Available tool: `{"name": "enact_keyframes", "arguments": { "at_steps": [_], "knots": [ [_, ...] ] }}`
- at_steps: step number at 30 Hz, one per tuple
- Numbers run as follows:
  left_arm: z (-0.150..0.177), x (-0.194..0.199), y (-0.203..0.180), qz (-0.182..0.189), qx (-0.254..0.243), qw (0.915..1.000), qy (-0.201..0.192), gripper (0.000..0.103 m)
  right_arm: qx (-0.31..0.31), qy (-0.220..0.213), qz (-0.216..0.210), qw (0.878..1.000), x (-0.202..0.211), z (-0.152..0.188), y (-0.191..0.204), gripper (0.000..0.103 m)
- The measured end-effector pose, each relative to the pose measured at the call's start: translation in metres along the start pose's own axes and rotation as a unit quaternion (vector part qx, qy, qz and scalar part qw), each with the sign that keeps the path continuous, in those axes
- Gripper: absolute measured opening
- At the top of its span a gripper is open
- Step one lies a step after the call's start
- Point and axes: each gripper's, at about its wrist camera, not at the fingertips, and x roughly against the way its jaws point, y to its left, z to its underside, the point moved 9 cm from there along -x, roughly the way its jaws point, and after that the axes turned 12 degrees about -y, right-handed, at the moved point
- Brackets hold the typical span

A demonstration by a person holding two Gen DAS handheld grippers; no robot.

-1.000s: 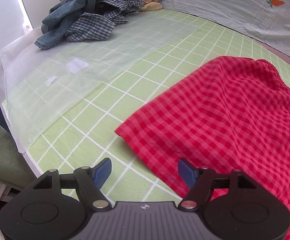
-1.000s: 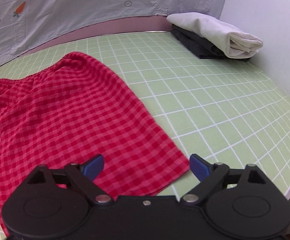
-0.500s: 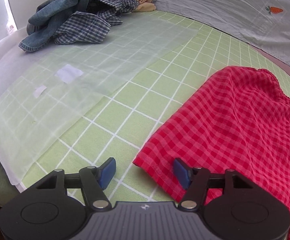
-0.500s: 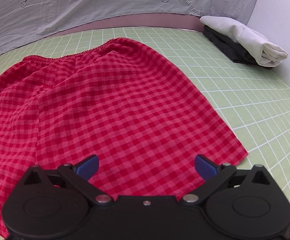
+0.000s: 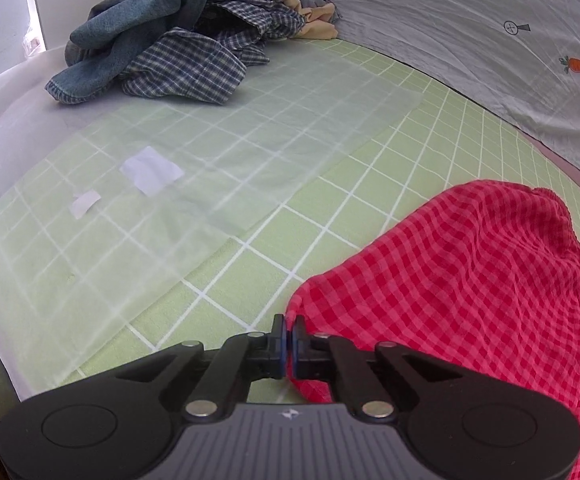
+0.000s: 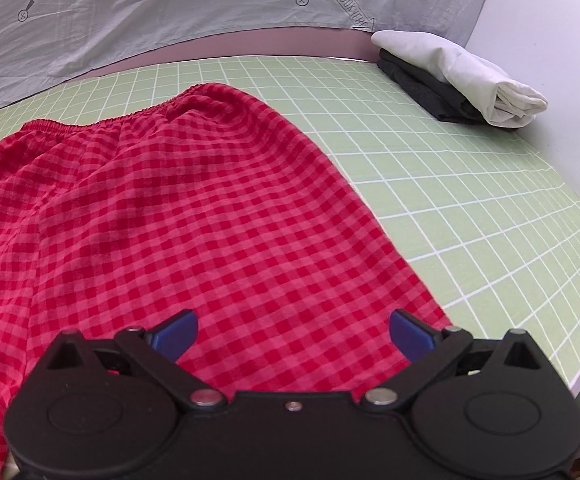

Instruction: Fold clothes

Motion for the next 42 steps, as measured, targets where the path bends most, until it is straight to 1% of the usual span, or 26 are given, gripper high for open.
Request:
{"name": "enact_keyframes", "arguments": {
  "at_steps": [4, 6, 10, 16, 19, 23, 24, 26, 28, 30, 32, 33, 35, 37, 39, 40, 41, 42],
  "knots": [
    [-0.008, 0.008, -0.017, 0.006, -0.013, 0.9997, -0.019, 0.002, -0.011, 0.011, 0.004, 1.0, -0.006, 0.001, -0.017, 0.103],
    [-0.005, 0.015, -0.035, 0.015, -0.018, 0.9995, -0.023, 0.002, -0.015, 0.011, 0.003, 1.0, -0.009, 0.0, -0.026, 0.103],
    [0.01, 0.033, -0.08, 0.041, -0.03, 0.9983, -0.029, 0.002, -0.008, 0.015, -0.01, 1.0, -0.016, -0.004, -0.041, 0.103],
    [0.051, 0.063, -0.167, 0.104, -0.065, 0.992, -0.03, 0.002, -0.011, 0.014, -0.009, 1.0, -0.024, -0.008, -0.081, 0.103],
    [0.079, 0.078, -0.213, 0.149, -0.096, 0.9839, -0.027, 0.002, -0.018, 0.018, -0.007, 1.0, -0.03, -0.006, -0.102, 0.103],
    [0.126, 0.088, -0.262, 0.191, -0.127, 0.9734, 0.005, 0.002, -0.023, 0.021, -0.006, 0.999, -0.034, -0.004, -0.124, 0.103],
    [0.138, 0.089, -0.27, 0.196, -0.129, 0.9719, 0.017, 0.002, -0.025, 0.021, -0.006, 0.999, -0.036, -0.003, -0.13, 0.103],
    [0.16, 0.086, -0.279, 0.197, -0.13, 0.9708, 0.04, 0.002, -0.027, 0.023, -0.005, 0.999, -0.038, -0.002, -0.141, 0.103],
    [0.177, 0.083, -0.281, 0.191, -0.139, 0.9702, 0.053, 0.003, -0.028, 0.024, -0.005, 0.999, -0.039, 0.0, -0.149, 0.103],
    [0.187, 0.08, -0.279, 0.183, -0.145, 0.9703, 0.063, 0.006, -0.026, 0.025, -0.007, 0.999, -0.038, 0.003, -0.151, 0.103],
    [0.187, 0.079, -0.275, 0.187, -0.141, 0.9701, 0.065, 0.008, -0.026, 0.025, -0.01, 0.999, -0.036, 0.005, -0.152, 0.103],
    [0.186, 0.08, -0.273, 0.189, -0.138, 0.97, 0.066, 0.011, -0.025, 0.026, -0.011, 0.999, -0.036, 0.006, -0.152, 0.103],
    [0.183, 0.082, -0.269, 0.189, -0.135, 0.9703, 0.066, 0.027, -0.022, 0.025, -0.019, 0.999, -0.035, 0.005, -0.146, 0.103],
    [0.179, 0.087, -0.264, 0.187, -0.133, 0.9713, 0.062, 0.033, -0.015, 0.021, -0.029, 0.999, -0.034, 0.002, -0.137, 0.103],
    [0.176, 0.092, -0.257, 0.187, -0.132, 0.9719, 0.057, 0.035, -0.005, 0.013, -0.043, 0.999, -0.031, -0.003, -0.125, 0.103],
    [0.175, 0.095, -0.253, 0.184, -0.132, 0.9724, 0.054, 0.038, 0.0, 0.008, -0.05, 0.999, -0.029, -0.006, -0.118, 0.103],
    [0.174, 0.097, -0.249, 0.18, -0.134, 0.9733, 0.051, 0.041, 0.004, 0.004, -0.056, 0.998, -0.028, -0.008, -0.112, 0.103],
    [0.174, 0.097, -0.243, 0.171, -0.138, 0.9743, 0.049, 0.043, 0.007, -0.002, -0.064, 0.998, -0.026, -0.01, -0.105, 0.103]
  ]
}}
